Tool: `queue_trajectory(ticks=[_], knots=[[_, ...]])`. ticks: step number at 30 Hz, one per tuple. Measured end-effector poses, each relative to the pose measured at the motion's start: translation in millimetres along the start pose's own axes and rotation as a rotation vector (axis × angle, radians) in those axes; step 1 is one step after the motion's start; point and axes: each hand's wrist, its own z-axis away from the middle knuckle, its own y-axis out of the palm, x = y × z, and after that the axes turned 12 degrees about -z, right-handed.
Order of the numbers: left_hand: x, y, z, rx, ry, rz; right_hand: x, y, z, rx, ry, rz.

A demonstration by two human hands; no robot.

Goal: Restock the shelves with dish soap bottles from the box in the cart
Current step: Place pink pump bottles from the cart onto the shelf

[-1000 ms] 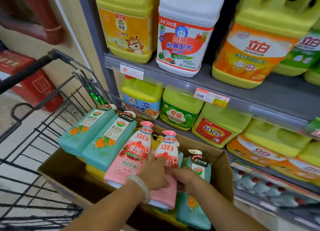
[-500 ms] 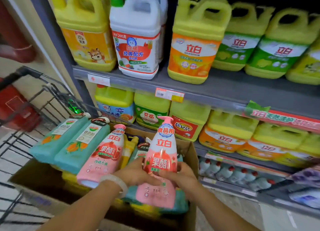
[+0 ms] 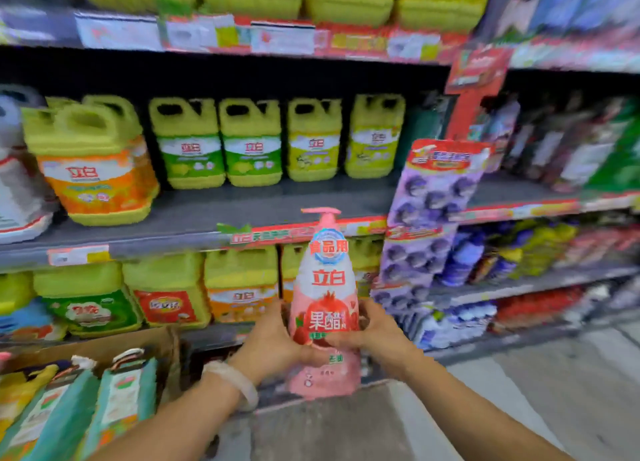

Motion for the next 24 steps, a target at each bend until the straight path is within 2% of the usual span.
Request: queue_trajectory(ticks=[6,14,19,24], knots=[[-129.3,123.6,-4.3,0.135,0.196,0.014,30.8,-153.9,58.6,-0.243,-0.098,0.001],[-234.6,232.1,-62.1,0.247,0.4,-0.104,70.1,-287.2,90.8,-0.487,-0.243,-0.034],[-291.2,282.4,-117.4,0.255,0.492,-0.132,98.8,-364.6,64.8,-0.501,-0.289,-0.018],[-337.7,320.9,-204.5,0.216,0.514,-0.012,141.2,-440.1,-6.7,-0.478,-0.306,-0.026]])
